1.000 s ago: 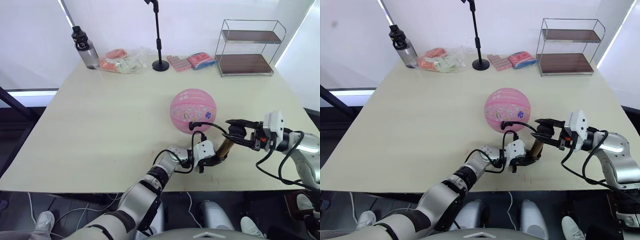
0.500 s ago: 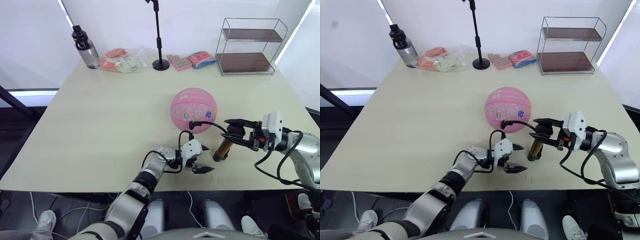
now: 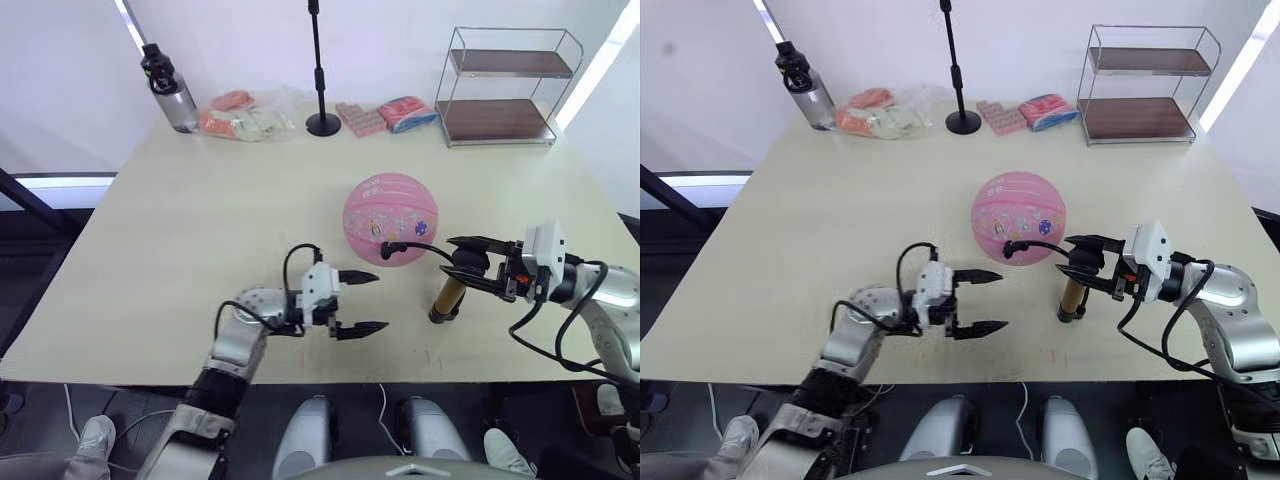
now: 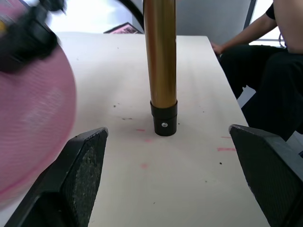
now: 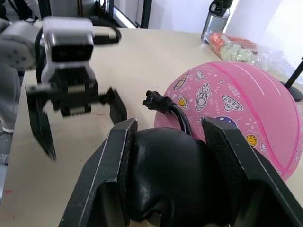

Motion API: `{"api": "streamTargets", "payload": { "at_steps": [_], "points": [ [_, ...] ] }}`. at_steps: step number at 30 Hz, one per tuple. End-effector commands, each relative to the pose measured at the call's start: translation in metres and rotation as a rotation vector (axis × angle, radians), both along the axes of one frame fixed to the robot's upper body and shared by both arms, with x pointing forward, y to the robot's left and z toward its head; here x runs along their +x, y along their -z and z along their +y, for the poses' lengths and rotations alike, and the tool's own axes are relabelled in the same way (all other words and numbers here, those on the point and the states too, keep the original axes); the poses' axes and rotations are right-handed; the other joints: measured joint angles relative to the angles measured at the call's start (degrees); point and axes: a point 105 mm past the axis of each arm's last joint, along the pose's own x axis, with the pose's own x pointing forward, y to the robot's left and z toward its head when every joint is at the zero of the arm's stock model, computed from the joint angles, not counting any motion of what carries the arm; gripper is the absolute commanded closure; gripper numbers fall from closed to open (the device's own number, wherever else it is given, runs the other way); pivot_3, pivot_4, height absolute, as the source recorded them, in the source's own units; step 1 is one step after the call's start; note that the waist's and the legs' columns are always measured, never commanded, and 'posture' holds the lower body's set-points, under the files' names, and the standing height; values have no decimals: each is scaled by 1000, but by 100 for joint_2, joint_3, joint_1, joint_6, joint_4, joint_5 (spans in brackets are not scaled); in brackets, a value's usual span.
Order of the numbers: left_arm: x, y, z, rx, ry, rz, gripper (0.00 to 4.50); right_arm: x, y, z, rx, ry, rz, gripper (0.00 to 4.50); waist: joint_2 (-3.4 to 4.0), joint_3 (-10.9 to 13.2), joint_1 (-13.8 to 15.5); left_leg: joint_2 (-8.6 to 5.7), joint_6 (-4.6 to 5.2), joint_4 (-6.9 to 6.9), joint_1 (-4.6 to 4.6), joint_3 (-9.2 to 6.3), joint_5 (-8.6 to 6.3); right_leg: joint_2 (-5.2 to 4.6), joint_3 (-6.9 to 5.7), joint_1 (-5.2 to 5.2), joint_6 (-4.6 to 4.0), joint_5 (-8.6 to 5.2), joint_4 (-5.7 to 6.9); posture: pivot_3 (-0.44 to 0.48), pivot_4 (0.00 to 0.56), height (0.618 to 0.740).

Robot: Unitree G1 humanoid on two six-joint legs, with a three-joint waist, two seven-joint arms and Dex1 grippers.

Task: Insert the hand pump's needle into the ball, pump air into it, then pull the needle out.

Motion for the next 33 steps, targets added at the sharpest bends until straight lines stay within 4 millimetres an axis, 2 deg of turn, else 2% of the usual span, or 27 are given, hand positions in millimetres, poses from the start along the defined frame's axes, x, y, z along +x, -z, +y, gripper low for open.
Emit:
{"api": "streamTargets", "payload": {
  "at_steps": [1, 4, 8, 14, 17, 22, 25, 33],
  "points": [
    [-7, -35, 24, -59, 1, -63, 108, 2, 14, -8, -70, 49, 37, 2751, 2, 1, -2, 0, 0, -8, -1, 2, 0, -1, 1, -3, 0, 0, -5, 0, 150, 740],
    [-12, -49, 39, -65, -6, -76, 108, 0, 6, -11, -107, 35, -6, 2751, 9, 6, 9, 0, 0, -12, -1, 5, 0, -3, 2, -4, 0, 0, -8, 0, 150, 740],
    [-19, -62, 50, -71, -10, -75, 108, 1, -3, -14, -140, 41, -52, 2751, 24, 33, 7, -1, -1, -14, -7, 9, 0, -6, 3, -8, 0, 0, -12, 0, 150, 740],
    [-24, -68, 57, -62, -9, -64, 108, 4, -8, -14, -244, 73, -162, 2751, 32, 50, 49, -2, -1, -14, -8, 15, 0, -8, 4, -10, 0, 0, -14, 0, 150, 740],
    [-25, -68, 59, -48, -1, -62, 108, 3, -10, -15, -285, 60, -203, 2751, 37, 57, 64, -4, -1, -14, -8, 18, 1, -8, 4, -10, 0, 0, -14, 0, 150, 740],
    [-26, -70, 60, -36, 12, -65, 108, 9, -24, -24, -336, 83, -303, 2751, 49, 80, 122, -7, -2, -11, -8, 21, 3, -5, 4, -10, 0, 0, -14, 0, 150, 740],
    [-25, -71, 58, -36, 18, -67, 108, 16, -28, -35, -430, 110, -366, 2751, 55, 93, 142, -13, -3, -10, -10, 28, 4, -1, -5, -9, 1, 0, -14, 0, 150, 740],
    [-23, -75, 53, -51, 23, -79, 108, 29, -19, -48, -585, 153, -532, 2751, 58, 107, 134, -24, -24, -3, -65, 32, 19, 44, -25, -63, 19, -1, 4, 0, 150, 740]
  ]
}}
